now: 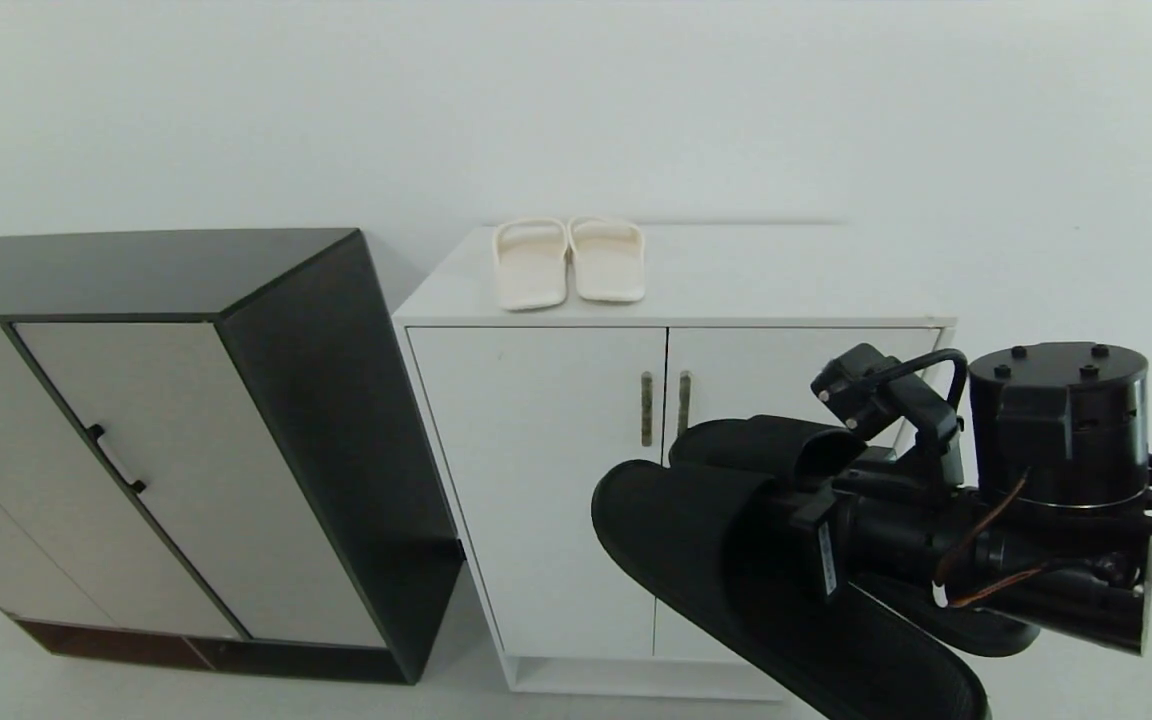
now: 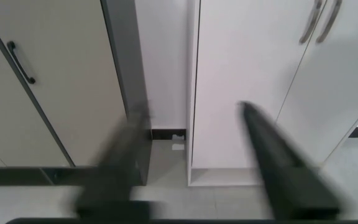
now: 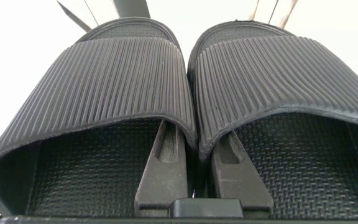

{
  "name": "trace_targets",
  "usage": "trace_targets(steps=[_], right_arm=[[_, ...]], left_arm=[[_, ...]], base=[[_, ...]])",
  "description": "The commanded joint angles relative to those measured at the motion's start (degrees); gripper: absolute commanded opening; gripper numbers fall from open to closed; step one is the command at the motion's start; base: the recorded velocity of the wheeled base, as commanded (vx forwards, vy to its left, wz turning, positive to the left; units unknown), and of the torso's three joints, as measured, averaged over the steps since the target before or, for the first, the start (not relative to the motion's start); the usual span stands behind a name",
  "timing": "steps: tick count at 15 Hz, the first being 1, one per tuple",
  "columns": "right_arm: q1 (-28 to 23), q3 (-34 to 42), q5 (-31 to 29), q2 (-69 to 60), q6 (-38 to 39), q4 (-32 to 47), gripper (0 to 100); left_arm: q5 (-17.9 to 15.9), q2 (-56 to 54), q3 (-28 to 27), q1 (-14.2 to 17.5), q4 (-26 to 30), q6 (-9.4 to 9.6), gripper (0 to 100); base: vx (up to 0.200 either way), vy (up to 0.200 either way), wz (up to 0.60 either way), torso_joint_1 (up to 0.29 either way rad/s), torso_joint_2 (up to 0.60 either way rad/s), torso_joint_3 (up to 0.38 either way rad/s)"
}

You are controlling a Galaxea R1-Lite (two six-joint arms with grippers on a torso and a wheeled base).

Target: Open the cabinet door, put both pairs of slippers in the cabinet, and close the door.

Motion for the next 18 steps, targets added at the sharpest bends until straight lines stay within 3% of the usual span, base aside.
trace_targets(steps=[1,11,14,18], right_arm=[[0.07,0.53,0.09,-0.15,0.04,-0.03,0],[0.07,2.90,0.18,2.75,-0.13,-4.16,0],[0.07,2.99,0.26,3.10,-0.13,-4.16,0],[0.07,3.07,0.26,3.63,-0.05,-4.16,0]], left_arm=[[-0.03,0.08,0.00,0.01,-0.01,0.10,100],[-0.38,0.08,0.00,0.01,-0.01,0.02,100],[-1.08,0.69,0.00,-0.08,0.16,0.89,100],[-1.17,3.59,-0.18,-0.26,-0.01,0.72,100]], base=[[0.000,0.000,0.00,-0.183,0.50,0.315],[0.000,0.000,0.00,-0.149,0.48,0.330],[0.000,0.000,0.00,-0.080,0.45,0.367],[0.000,0.000,0.00,-0.029,0.41,0.369]])
